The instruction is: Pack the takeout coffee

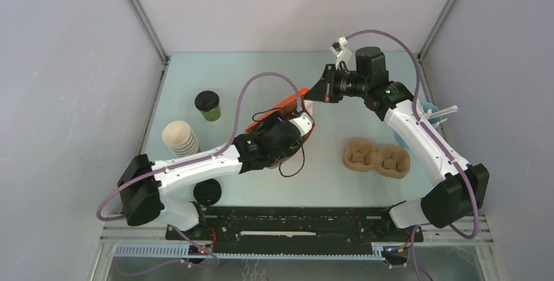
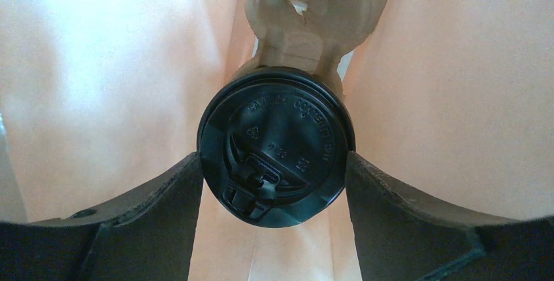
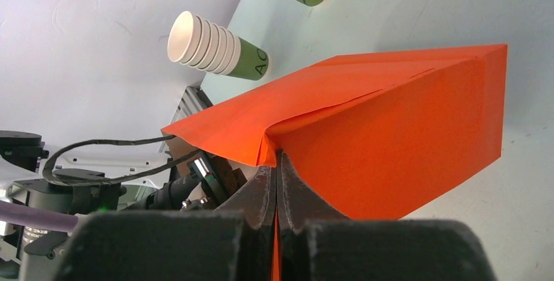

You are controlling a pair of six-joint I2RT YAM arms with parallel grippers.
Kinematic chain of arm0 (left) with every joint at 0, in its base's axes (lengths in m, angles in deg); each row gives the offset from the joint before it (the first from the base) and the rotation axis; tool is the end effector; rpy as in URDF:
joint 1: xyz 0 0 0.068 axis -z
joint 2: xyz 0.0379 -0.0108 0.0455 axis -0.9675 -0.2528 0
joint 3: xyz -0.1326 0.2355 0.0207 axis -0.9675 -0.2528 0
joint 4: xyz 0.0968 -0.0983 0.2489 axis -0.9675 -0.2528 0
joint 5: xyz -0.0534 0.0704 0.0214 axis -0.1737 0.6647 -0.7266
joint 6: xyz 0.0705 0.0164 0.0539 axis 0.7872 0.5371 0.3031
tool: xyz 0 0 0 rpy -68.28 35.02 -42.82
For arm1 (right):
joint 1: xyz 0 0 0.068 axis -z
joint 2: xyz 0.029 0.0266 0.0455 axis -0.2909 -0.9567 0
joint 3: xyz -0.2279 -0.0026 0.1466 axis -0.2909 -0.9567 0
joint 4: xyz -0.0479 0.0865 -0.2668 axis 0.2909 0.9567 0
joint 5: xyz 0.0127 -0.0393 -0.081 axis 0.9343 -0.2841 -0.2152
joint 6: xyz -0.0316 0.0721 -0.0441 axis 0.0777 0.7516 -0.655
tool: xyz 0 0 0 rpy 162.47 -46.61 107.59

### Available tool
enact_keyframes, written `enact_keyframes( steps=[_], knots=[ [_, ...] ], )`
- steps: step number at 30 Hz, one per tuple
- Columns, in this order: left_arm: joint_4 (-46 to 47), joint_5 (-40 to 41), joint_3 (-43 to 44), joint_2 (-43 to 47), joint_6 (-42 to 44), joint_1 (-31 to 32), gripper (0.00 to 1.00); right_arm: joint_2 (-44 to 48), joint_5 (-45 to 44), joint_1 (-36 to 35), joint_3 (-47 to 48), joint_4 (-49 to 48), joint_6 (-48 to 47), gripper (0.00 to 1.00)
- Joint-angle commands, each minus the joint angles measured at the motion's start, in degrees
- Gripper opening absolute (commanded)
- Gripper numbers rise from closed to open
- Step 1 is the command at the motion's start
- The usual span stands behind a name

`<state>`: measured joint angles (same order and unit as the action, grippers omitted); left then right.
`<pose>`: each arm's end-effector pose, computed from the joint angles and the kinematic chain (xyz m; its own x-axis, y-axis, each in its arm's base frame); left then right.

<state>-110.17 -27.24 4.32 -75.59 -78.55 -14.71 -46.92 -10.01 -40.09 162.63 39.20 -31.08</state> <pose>0.2123 -0.2793 0.2406 -0.2722 0.7165 -0.6423 0.5369 0.6670 0.5166 0.3240 0.1926 0.3639 -0.7245 0.0728 -0.6855 -0.5532 0.5318 0.6412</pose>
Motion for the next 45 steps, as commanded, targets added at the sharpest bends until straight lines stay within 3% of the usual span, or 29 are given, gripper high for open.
enact_keyframes(
  steps=[1,7,13,22,33,45],
  knots=[
    [2.31,4.79,-1.37,-2.31,1.71,-0.09,0.41,1.94,2.73,0.59,-0.01,-1.96,2.13,0.0],
    [-0.88,1.31,1.92,1.71,-0.83,0.28,0.4,0.85,4.72,1.83,0.14,-3.26,4.23,0.0],
    [-2.57,-3.85,3.03,4.52,-1.35,0.94,0.4,-0.68,4.82,3.75,2.27,4.38,6.69,0.0],
    [-3.38,-2.46,3.91,5.7,-1.07,2.79,0.38,-3.12,6.54,3.91,3.07,7.9,8.78,0.0],
    [3.96,-0.63,-2.96,4.13,6.39,2.82,0.38,-4.5,8.32,4.61,6.37,11.2,9.83,0.0],
    [6.32,-4.53,-6.28,2.91,5.54,0.46,0.39,-6.46,10.2,4.46,9.73,13.32,9.61,0.0]
  ],
)
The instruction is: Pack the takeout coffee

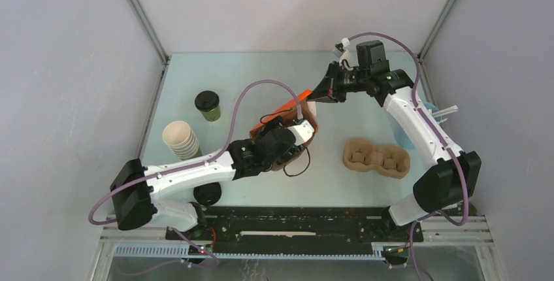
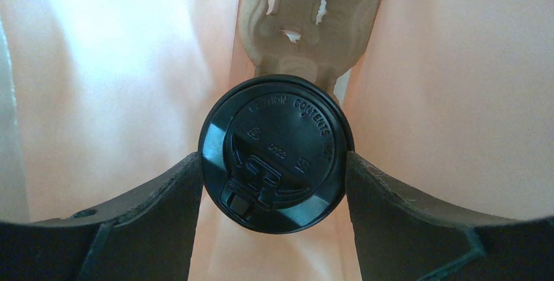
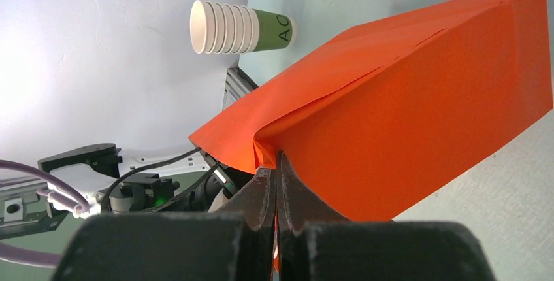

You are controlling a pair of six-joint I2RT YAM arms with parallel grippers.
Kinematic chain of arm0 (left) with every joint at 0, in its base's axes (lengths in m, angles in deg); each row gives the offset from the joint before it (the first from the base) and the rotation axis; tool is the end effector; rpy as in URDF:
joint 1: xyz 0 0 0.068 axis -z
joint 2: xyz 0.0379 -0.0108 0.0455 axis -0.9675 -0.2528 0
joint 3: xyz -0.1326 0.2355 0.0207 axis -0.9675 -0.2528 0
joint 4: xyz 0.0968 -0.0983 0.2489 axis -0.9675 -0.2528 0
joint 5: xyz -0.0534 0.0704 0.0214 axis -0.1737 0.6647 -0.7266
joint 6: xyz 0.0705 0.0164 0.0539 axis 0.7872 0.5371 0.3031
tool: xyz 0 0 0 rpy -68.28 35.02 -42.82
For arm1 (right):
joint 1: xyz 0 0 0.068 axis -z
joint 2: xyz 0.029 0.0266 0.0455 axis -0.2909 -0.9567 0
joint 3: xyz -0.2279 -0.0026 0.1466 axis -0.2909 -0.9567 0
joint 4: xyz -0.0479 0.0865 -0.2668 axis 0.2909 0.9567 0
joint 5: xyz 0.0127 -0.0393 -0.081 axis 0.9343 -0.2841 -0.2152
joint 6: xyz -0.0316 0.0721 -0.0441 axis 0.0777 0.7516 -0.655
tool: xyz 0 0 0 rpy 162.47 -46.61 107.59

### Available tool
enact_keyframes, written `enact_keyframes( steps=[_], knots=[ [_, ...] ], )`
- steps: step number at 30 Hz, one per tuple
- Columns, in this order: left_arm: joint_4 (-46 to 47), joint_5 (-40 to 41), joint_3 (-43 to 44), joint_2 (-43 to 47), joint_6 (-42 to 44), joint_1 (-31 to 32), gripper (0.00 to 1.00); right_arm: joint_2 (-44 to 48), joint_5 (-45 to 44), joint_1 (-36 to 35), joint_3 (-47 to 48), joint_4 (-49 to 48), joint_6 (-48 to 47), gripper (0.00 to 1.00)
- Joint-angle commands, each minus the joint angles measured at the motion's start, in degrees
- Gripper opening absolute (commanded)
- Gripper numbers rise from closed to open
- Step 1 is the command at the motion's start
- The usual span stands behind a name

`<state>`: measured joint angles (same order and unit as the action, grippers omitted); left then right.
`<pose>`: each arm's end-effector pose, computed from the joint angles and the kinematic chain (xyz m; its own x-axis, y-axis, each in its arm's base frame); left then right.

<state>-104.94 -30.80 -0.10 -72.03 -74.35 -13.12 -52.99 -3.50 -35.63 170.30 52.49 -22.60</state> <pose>0.1975 -0.2807 0.2392 -0.1778 0.7231 -0.6674 0.6008 0.6169 0.5083 0.3420 0.1754 0.3542 -0.9058 0.1256 -0.4047 -0.2868 0.5213 0.8037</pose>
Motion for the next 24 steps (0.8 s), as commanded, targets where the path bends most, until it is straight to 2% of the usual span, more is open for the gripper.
enact_keyframes(
  steps=[1,9,19,24],
  knots=[
    [0.59,-1.72,-1.67,-1.34,1.16,-1.52,0.4,-0.44,3.62,-0.02,2.22,0.15,0.96,0.0],
    [-2.43,-3.86,-1.7,-5.55,-1.79,-4.39,0.41,-1.25,3.78,0.61,3.95,0.35,1.21,0.0],
    [-6.01,-3.45,-4.39,-5.39,-5.99,-5.54,0.42,-4.92,5.05,0.61,6.72,-2.58,3.26,0.0],
    [-10.85,-3.31,-4.26,-3.69,-8.76,-6.05,0.42,-5.97,5.24,0.7,7.39,-2.76,3.18,0.0]
  ],
)
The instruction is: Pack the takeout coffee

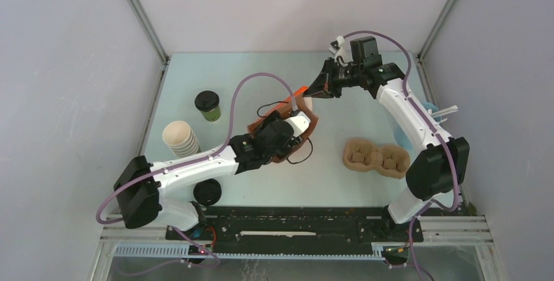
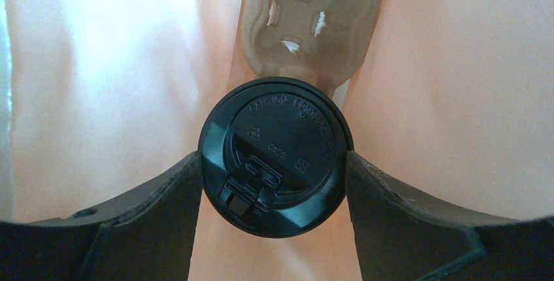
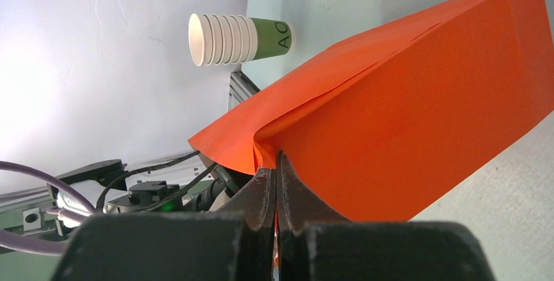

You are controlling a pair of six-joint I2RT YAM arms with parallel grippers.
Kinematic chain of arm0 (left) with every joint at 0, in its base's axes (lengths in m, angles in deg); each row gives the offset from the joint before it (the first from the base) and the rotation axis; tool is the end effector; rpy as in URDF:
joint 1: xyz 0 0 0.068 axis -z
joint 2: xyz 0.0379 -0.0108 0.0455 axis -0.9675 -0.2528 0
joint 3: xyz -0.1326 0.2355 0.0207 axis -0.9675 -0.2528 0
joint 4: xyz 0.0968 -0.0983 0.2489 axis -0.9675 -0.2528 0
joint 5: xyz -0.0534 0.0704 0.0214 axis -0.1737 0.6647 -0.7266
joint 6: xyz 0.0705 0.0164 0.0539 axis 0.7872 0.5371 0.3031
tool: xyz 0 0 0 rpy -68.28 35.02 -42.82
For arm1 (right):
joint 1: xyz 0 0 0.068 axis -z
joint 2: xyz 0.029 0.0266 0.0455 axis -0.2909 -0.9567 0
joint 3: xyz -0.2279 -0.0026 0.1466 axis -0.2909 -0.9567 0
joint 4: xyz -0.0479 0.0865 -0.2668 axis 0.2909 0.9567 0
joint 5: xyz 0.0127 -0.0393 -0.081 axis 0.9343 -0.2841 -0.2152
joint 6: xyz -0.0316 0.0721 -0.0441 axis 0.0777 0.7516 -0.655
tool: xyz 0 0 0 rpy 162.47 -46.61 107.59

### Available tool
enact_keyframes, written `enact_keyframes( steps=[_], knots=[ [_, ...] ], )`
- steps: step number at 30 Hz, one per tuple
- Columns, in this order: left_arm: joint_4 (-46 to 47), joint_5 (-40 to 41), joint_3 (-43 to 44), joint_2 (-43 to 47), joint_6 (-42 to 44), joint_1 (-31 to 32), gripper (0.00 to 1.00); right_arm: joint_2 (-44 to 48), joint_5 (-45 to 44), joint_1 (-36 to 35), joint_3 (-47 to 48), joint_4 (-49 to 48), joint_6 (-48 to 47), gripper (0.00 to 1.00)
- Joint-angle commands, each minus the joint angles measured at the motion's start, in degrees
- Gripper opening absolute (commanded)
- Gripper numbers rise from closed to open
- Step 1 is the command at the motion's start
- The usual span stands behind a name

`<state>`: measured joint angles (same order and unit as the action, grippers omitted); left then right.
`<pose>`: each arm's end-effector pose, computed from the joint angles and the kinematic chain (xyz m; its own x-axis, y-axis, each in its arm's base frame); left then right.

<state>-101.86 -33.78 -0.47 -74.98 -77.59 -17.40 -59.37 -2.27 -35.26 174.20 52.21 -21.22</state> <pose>0.2212 -0.2771 0.2243 -0.2572 0.6696 -0.6967 0.5806 0.6834 0.4425 0.3687 0.1830 0.3392 -0.9287 0.1288 -0.3477 -0.2370 0.5151 0.8237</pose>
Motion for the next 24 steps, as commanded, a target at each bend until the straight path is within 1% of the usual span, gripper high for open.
enact_keyframes(
  steps=[1,6,10,12,19,24],
  knots=[
    [-14.93,-0.37,-3.96,-0.15,-6.76,-1.91,0.43,-0.04,4.13,0.33,3.94,-2.43,1.76,0.0],
    [-19.35,0.13,-4.19,1.36,-11.56,-2.09,0.45,-1.54,4.51,0.57,6.1,-2.54,1.9,0.0],
    [-19.39,-0.43,-3.33,-1.4,-11.27,-3.11,0.45,-2.8,4.95,0.16,6.38,-3.76,3.02,0.0],
    [-19.48,-1.2,-2.43,-2.44,-11.42,-4.16,0.44,-3.32,5.1,0.01,6.74,-3.8,3.17,0.0],
    [-19.6,-3.95,-5.33,0.94,-12.64,-4.87,0.44,-3.17,4.67,-0.19,6.16,-3.36,3.08,0.0],
    [-21.18,-4.95,-4.28,-1.83,-13.32,-4.89,0.46,-3.69,4.66,-0.34,6.45,-3.87,3.34,0.0]
  ],
)
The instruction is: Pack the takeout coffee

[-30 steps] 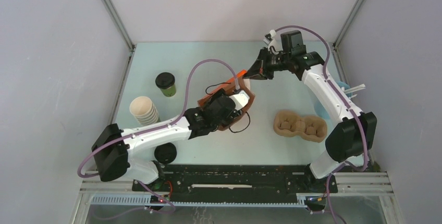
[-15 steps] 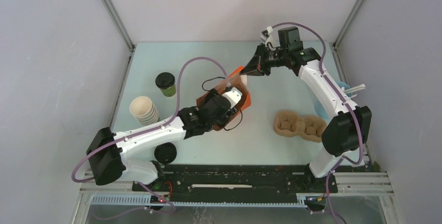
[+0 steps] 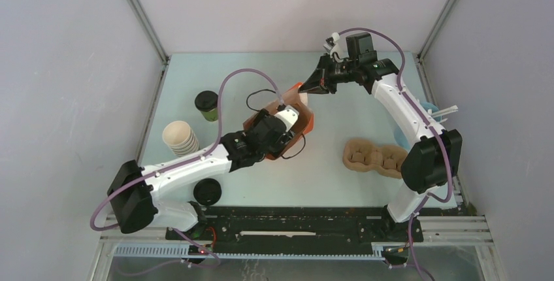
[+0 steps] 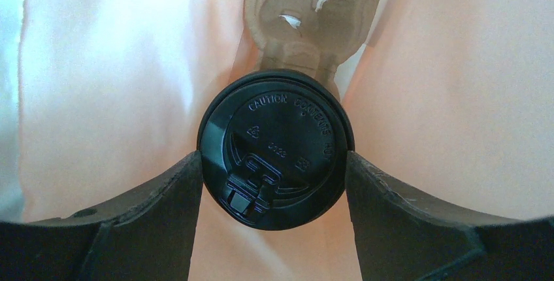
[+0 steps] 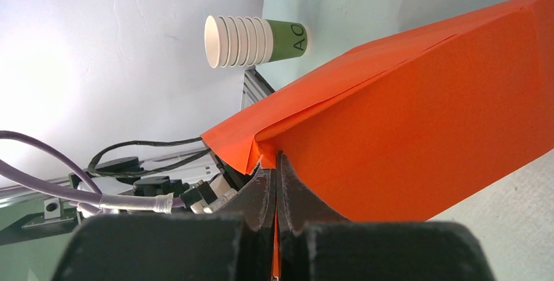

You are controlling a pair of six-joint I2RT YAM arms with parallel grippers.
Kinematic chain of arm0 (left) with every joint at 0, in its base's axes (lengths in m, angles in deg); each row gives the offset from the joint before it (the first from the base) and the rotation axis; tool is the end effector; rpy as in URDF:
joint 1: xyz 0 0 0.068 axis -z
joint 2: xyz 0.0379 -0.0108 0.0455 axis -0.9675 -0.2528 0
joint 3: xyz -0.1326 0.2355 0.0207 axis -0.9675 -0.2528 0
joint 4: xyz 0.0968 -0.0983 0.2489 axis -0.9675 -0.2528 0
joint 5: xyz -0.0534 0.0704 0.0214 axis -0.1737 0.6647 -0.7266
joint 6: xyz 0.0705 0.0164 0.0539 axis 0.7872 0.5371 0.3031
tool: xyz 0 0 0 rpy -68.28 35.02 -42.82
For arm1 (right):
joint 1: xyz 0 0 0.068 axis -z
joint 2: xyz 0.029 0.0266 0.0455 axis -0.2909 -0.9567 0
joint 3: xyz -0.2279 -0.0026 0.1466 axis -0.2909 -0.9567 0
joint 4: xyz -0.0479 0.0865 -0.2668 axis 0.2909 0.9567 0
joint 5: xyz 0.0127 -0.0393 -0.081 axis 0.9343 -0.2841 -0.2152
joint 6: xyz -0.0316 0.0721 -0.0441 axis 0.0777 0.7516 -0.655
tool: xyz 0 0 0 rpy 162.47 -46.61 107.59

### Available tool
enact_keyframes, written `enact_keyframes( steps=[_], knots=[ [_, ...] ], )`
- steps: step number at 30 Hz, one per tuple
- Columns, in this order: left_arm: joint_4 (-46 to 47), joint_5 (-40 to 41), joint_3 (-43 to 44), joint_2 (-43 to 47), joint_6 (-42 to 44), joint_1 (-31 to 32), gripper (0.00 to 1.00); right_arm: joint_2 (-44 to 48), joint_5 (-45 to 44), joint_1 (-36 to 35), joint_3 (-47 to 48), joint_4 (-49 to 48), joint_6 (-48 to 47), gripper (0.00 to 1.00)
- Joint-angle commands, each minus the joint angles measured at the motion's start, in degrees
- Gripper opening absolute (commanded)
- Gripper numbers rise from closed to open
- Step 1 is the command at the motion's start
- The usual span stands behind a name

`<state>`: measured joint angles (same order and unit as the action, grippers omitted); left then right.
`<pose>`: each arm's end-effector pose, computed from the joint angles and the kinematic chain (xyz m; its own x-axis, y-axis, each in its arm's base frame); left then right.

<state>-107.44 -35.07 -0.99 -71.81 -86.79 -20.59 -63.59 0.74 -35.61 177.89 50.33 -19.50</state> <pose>0.2256 -0.2520 0.2278 -0.3988 0.5626 -0.7242 0.5148 0.7909 0.3309 0.3848 0.1941 0.3392 -0.9376 0.1130 -0.3289 -0.2419 0.4676 0.8502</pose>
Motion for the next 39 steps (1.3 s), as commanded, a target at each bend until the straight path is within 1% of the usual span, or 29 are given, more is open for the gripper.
enact_keyframes(
  steps=[1,2,4,7,11,15,18,20,26,31,39],
  knots=[
    [-15.74,-4.04,-3.7,-5.08,-4.44,-1.76,0.46,0.45,1.66,0.01,3.04,-1.8,1.52,0.0],
    [-15.37,-4.53,-3.9,-4.85,-4.49,-1.69,0.47,0.4,1.53,-0.06,3.1,-1.74,1.49,0.0],
    [-14.81,-4.05,-3.9,-4.48,-3.87,-1.76,0.52,0.25,1.6,-0.11,3.21,-1.75,1.47,0.0],
    [-16.44,-3.85,-0.51,-4.55,-2.62,-2.14,0.6,0.13,1.47,-0.24,3.72,-0.66,0.85,0.0],
    [-19.1,-4.89,5.47,-4.84,-2.86,-2.38,0.74,0.49,-0.06,-0.67,4.8,1.28,-0.68,0.0],
    [-20.9,-5.54,9.37,-4.7,-3.56,-2.42,0.85,1.02,-3.07,-1.58,5.93,3.29,-3.09,0.0],
    [-22.09,-6.09,11.65,-4.57,-3.68,-2.59,0.91,0.26,-7.05,-2.54,9.38,7.92,-6.54,0.0],
    [-22.84,-6.81,13.15,-4.44,-4.15,-2.8,0.93,-0.2,-8.93,-3.06,11.02,10.39,-7.68,0.0],
    [-25.37,-7.34,18.16,-4.39,-5.11,-2.99,1.0,0.03,-11.55,-4.1,12.23,11.51,-8.6,0.0],
    [-27.63,-7.12,21.31,-4.07,-5.09,-3.13,1.0,0.47,-12.26,-5.47,12.3,11.82,-9.18,0.0],
    [-28.91,-10.78,22.99,-3.22,-6.34,-3.2,1.0,0.82,-13.84,-6.8,12.34,13.21,-10.49,0.0]
  ],
)
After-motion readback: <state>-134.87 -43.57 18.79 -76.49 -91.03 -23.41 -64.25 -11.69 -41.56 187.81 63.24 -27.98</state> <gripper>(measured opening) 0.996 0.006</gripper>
